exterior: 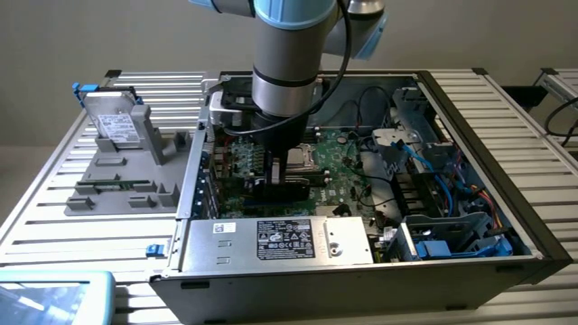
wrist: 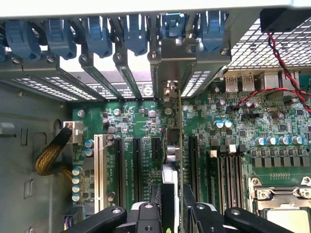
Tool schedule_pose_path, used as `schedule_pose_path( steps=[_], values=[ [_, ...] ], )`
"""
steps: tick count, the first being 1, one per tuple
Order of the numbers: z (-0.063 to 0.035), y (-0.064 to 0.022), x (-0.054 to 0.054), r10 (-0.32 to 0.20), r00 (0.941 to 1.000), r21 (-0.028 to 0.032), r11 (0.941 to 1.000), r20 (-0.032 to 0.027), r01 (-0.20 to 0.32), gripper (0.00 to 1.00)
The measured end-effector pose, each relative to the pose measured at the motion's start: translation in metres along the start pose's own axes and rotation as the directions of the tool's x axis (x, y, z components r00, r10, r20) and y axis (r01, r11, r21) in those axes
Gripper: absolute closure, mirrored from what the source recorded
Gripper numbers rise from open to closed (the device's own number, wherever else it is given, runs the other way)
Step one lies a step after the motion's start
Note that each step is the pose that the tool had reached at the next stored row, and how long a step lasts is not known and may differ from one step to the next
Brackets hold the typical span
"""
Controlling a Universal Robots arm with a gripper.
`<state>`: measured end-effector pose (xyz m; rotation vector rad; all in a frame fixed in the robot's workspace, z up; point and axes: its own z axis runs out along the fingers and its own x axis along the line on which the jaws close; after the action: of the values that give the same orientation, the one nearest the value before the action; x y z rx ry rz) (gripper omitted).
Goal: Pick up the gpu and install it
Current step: 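Insert the gpu into the slot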
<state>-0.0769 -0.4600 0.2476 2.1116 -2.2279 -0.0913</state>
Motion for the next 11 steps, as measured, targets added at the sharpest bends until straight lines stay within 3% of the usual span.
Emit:
schedule_pose_path(
  steps=[9,11],
  values=[
    [0.0009,0.0,-0.0001,0.0,1.0,0.0001,1.0,0.0002,0.0,0.72],
    [0.001,0.0003,-0.0008,0.0,1.0,0.0054,1.0,-0.0018,0.0,0.72]
  ],
)
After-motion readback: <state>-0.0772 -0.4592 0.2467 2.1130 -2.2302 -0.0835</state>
